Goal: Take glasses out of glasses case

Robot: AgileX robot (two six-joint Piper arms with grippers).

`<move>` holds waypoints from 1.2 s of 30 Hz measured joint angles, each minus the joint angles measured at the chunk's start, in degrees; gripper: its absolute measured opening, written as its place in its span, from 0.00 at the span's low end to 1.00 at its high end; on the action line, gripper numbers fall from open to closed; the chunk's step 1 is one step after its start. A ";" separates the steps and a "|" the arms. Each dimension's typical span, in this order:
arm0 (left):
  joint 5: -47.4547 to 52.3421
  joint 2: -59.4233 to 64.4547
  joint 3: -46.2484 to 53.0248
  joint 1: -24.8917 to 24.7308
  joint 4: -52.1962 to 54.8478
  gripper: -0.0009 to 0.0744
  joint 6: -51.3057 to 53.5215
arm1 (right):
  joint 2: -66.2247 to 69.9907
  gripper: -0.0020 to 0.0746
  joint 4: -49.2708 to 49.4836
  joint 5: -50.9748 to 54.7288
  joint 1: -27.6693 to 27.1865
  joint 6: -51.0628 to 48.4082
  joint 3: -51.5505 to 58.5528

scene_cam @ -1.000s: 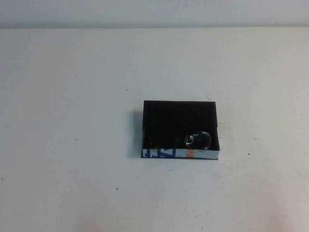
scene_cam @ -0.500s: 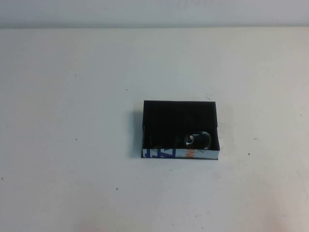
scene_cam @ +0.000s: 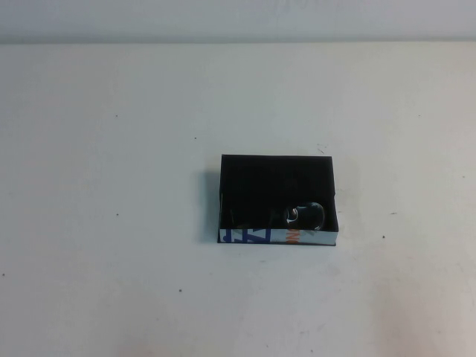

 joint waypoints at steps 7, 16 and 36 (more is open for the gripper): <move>0.00 0.00 0.00 0.00 0.00 0.01 0.00 | 0.00 0.00 2.97 -2.40 0.00 0.00 0.00; 0.00 0.00 0.00 0.00 0.00 0.01 0.00 | 2.73 0.00 -2.58 8.25 0.00 -12.36 -3.96; 0.00 0.00 0.00 0.00 0.00 0.01 0.00 | 63.25 0.00 -24.33 50.28 0.00 -51.41 -58.46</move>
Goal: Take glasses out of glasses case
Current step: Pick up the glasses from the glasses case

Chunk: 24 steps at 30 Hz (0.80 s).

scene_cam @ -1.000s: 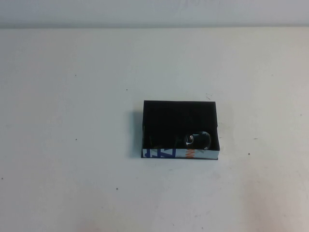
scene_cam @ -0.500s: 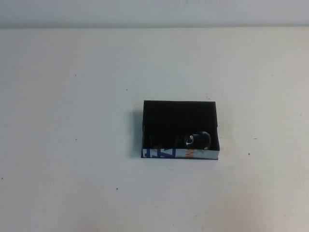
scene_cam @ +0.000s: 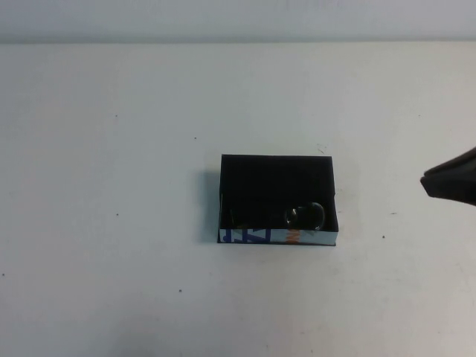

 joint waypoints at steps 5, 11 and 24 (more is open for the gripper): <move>0.00 0.00 0.00 0.00 0.00 0.01 0.00 | 10.11 0.00 -4.45 5.28 3.22 -4.91 -8.40; 0.00 0.00 0.00 0.00 0.00 0.01 0.00 | 19.55 0.00 -17.74 6.51 13.11 -5.55 -15.30; 0.00 0.00 0.00 0.00 0.00 0.01 0.00 | 42.44 0.00 -27.99 7.20 22.10 -4.81 -32.43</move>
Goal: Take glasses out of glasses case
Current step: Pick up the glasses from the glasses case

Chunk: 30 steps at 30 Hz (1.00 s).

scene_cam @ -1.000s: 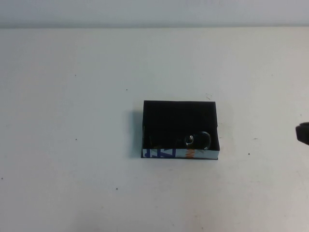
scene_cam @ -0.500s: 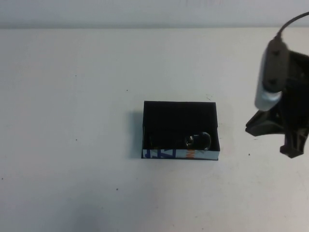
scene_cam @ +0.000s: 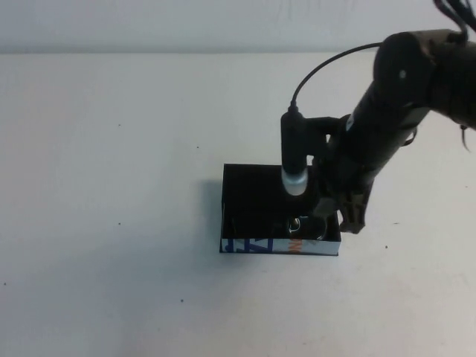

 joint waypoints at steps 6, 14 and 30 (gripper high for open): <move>0.00 0.00 0.00 0.00 0.00 0.01 0.00 | 7.10 0.13 2.34 -1.66 0.41 0.58 -6.36; 0.00 0.00 0.00 0.00 0.00 0.01 0.00 | 10.41 0.56 4.69 -5.40 2.01 0.58 -8.47; 0.00 0.00 0.00 0.00 0.00 0.01 0.00 | 14.14 0.44 4.58 -8.14 2.45 -0.53 -8.47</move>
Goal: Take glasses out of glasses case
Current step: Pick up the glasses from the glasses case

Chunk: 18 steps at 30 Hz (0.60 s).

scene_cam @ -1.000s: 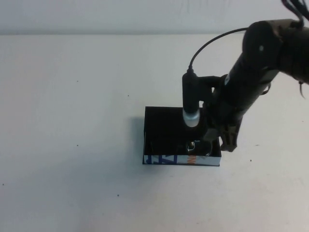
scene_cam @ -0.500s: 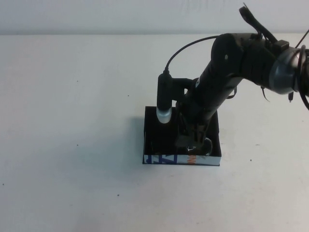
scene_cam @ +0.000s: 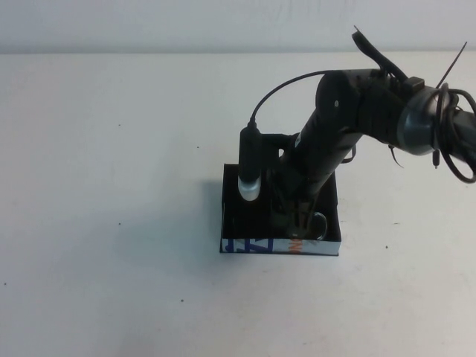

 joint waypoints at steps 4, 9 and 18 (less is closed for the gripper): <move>0.00 0.00 0.00 0.00 0.00 0.01 0.00 | 0.68 0.44 0.00 -0.22 0.00 -0.13 0.00; 0.00 0.00 0.00 0.00 0.00 0.01 0.00 | 1.56 0.44 0.00 -0.25 0.00 -0.13 0.00; 0.00 0.00 0.00 0.00 0.00 0.01 0.00 | 3.13 0.43 0.00 -0.34 0.00 -0.13 0.00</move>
